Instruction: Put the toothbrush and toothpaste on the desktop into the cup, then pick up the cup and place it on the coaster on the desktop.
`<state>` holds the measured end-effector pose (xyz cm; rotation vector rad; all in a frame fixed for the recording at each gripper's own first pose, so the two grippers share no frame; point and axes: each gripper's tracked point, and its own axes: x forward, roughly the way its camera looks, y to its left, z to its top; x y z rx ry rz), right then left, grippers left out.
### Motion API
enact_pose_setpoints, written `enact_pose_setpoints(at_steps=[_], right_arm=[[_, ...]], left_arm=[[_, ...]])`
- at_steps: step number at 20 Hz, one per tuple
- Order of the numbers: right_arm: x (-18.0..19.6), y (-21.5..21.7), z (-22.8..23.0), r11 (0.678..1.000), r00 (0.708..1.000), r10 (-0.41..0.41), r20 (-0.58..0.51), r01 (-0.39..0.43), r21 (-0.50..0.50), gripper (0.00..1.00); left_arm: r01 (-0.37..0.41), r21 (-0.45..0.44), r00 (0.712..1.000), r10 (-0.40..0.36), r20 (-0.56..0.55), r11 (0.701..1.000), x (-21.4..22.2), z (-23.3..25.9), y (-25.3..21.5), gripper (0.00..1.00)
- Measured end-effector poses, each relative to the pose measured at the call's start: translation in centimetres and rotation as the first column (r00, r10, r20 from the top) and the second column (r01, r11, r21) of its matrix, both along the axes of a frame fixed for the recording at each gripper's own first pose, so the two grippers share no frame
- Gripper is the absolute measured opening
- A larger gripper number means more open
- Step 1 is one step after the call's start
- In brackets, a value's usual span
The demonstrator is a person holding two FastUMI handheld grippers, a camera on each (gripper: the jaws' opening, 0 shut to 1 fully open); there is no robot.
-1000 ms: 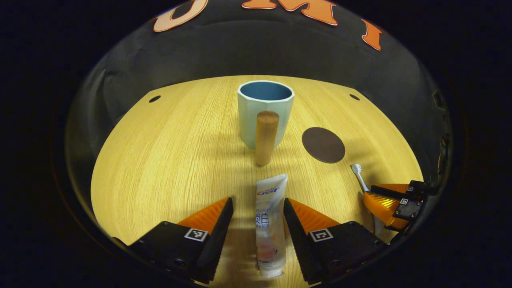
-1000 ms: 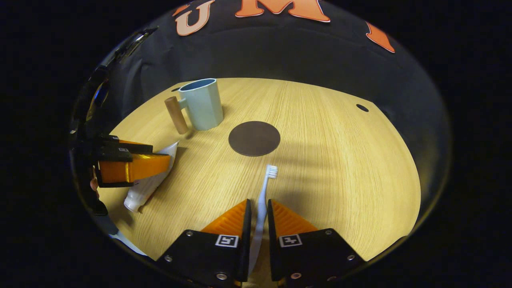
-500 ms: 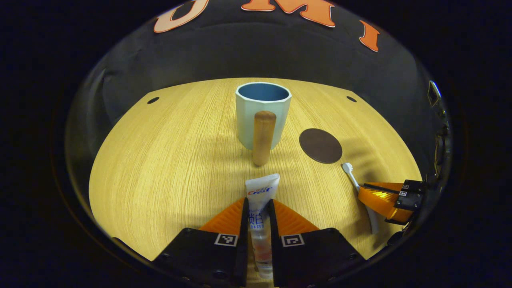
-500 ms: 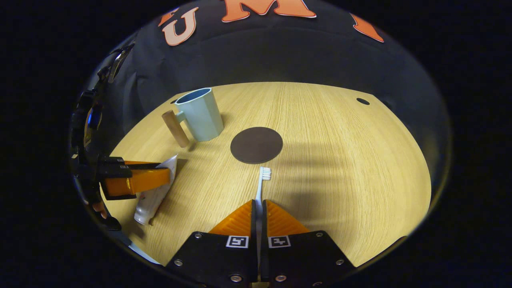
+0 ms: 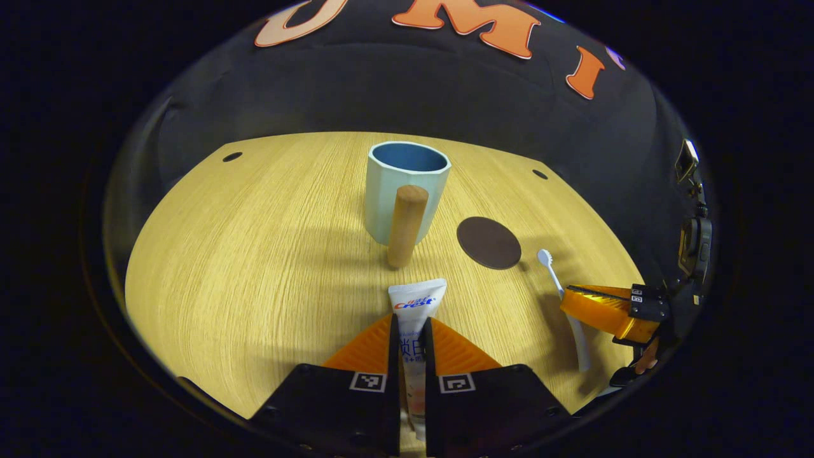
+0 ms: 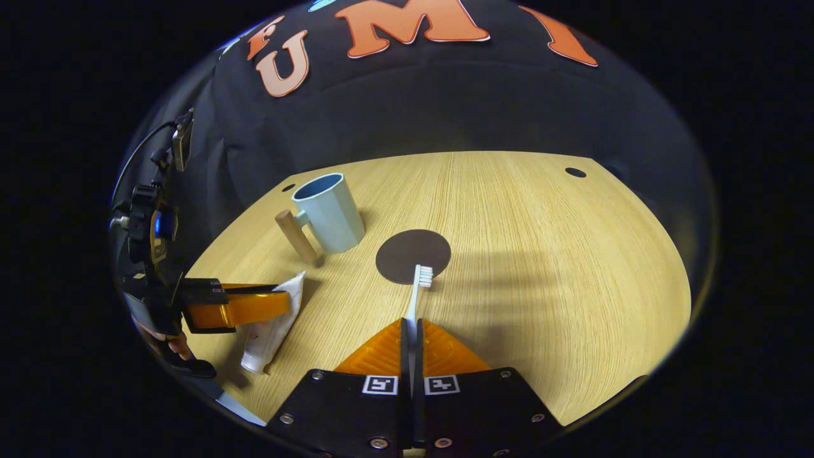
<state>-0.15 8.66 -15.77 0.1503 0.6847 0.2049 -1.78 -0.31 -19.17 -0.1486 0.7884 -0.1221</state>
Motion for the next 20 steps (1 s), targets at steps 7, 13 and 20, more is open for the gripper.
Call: enact_pose_setpoints(at_steps=[7, 13, 20], right_arm=[[0.7, -0.8, 3.1, 0.999, 0.994, -0.008, 0.112, 0.004, 0.040, 0.01], [0.9, -0.8, 3.7, 0.998, 0.990, -0.013, 0.138, 0.005, 0.056, 0.01], [1.9, -1.1, 6.2, 0.998, 0.971, -0.029, 0.238, 0.014, 0.065, 0.01]], left_arm=[[-0.003, -0.001, 0.983, 0.003, 0.181, 1.000, 1.3, 4.4, 0.4, 0.15], [0.047, -0.038, 0.971, -0.037, 0.237, 0.998, 1.0, 5.5, -0.9, 0.08], [0.001, -0.013, 0.893, 0.005, 0.450, 1.000, 2.2, 11.7, -0.1, 0.08]])
